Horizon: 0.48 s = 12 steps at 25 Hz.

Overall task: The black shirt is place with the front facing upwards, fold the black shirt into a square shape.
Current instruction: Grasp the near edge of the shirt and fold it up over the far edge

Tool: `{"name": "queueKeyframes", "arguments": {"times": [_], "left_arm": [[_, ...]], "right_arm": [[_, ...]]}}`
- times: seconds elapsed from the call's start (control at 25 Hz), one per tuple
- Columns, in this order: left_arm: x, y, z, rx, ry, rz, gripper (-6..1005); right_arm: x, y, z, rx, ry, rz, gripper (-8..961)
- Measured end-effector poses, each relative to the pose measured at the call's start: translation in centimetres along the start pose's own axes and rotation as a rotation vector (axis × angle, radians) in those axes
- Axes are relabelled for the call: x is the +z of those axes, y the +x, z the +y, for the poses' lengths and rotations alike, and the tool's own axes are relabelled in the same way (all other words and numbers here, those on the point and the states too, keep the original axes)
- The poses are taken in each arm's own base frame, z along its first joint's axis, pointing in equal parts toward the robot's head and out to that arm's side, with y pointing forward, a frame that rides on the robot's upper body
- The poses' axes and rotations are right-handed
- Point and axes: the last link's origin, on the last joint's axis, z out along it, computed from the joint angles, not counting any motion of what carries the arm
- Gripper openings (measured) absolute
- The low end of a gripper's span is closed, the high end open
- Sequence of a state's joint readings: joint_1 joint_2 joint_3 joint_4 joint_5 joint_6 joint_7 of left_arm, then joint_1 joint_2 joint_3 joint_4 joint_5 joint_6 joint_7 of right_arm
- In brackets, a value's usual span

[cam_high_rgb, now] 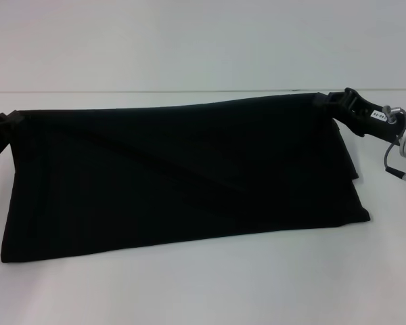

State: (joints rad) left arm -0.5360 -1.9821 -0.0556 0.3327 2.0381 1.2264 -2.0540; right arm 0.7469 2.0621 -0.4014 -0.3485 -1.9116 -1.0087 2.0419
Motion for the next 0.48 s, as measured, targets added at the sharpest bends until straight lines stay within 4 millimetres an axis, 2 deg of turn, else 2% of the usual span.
{"name": "queueKeyframes", "arguments": {"times": [0.48], "left_arm": [[2.3,-0.5,0.5,0.079,0.036,0.003,61]], "right_arm": [[1.9,-0.2,1.0,-0.107,0.029,-0.027,14]]}}
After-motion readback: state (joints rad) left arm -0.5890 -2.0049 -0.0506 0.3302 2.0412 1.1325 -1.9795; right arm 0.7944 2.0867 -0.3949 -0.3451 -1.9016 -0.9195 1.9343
